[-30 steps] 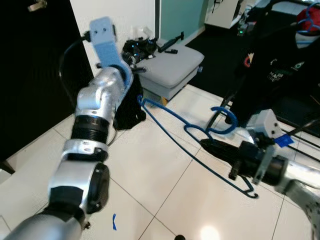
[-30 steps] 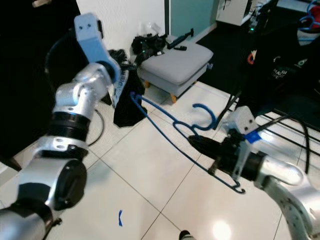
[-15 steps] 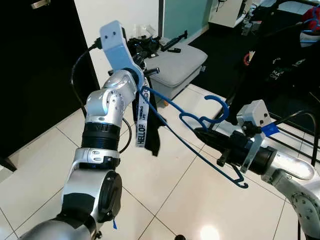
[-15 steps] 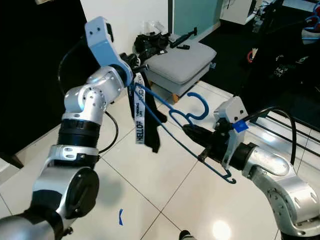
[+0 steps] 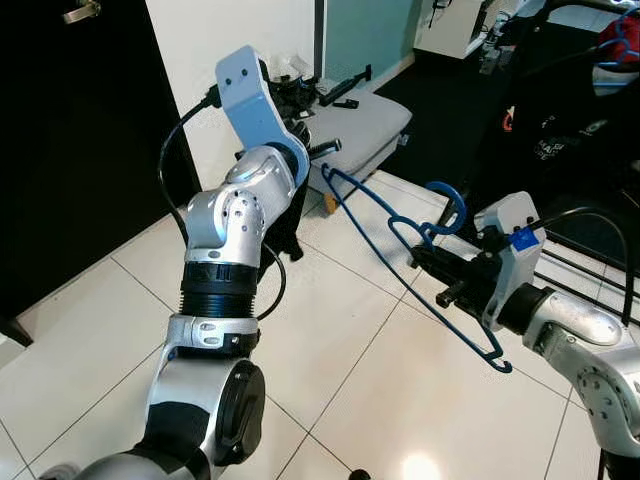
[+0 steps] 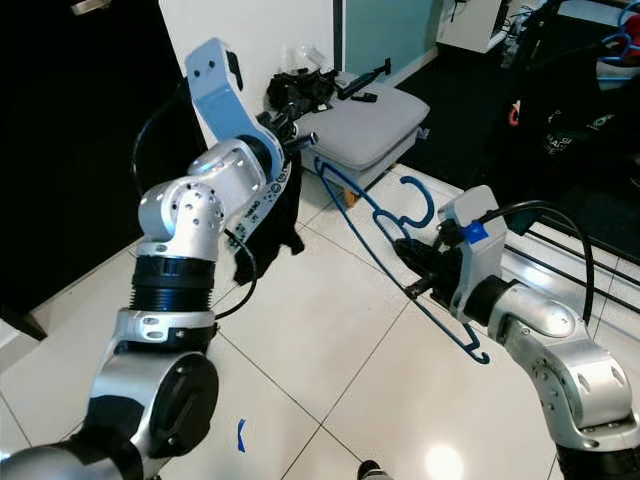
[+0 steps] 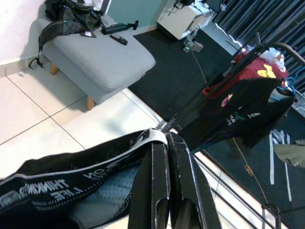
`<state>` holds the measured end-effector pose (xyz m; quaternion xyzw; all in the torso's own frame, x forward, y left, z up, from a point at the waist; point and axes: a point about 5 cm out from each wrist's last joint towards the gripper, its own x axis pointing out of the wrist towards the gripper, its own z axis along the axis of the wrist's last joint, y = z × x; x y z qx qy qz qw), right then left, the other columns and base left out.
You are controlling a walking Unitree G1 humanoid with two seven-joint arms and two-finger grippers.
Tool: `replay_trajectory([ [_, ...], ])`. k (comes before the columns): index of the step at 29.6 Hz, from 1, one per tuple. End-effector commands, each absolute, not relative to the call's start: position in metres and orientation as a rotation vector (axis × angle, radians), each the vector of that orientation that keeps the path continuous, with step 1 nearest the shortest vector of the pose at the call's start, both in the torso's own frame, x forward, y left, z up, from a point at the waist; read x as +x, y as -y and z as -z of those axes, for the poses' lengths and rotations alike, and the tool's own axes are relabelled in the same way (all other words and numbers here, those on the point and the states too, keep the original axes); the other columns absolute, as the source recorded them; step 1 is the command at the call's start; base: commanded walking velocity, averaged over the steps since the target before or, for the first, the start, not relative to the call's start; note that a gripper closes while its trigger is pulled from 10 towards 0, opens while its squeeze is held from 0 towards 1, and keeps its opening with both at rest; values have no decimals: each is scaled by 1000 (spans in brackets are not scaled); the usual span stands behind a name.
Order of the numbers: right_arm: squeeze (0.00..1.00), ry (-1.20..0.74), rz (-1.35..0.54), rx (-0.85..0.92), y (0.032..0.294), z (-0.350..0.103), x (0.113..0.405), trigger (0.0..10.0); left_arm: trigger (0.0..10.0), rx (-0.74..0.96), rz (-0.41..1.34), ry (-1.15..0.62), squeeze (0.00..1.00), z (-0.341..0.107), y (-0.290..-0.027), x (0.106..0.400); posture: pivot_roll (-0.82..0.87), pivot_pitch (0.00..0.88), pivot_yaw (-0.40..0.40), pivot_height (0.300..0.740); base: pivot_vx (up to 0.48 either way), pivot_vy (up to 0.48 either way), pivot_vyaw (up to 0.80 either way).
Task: Hang hanger
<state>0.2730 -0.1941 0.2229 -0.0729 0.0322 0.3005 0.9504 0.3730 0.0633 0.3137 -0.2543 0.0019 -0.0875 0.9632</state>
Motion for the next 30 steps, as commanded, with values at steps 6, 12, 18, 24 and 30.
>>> replay_trajectory([
  [6, 0, -172, -902, -193, 173, -214, 240, 10000, 10000, -489, 130, -11, 0, -304, -67, 371, -30, 166, 43, 740, 0, 0, 0],
  [12, 0, -163, -947, -176, 171, -219, 235, 10000, 10000, -482, 112, -5, 0, -303, -71, 371, -32, 167, 44, 740, 0, 0, 0],
  [18, 0, -117, -934, -167, 171, -230, 237, 10000, 10000, -502, 103, -2, 0, -303, -73, 370, -34, 167, 44, 740, 0, 0, 0],
  [24, 0, -107, -874, -144, 170, -230, 248, 10000, 10000, -533, 119, 12, 0, -308, -67, 366, -27, 167, 40, 740, 0, 0, 0],
  [30, 0, -118, -885, -146, 171, -231, 247, 10000, 10000, -538, 111, 10, 0, -305, -68, 366, -28, 168, 40, 740, 0, 0, 0],
])
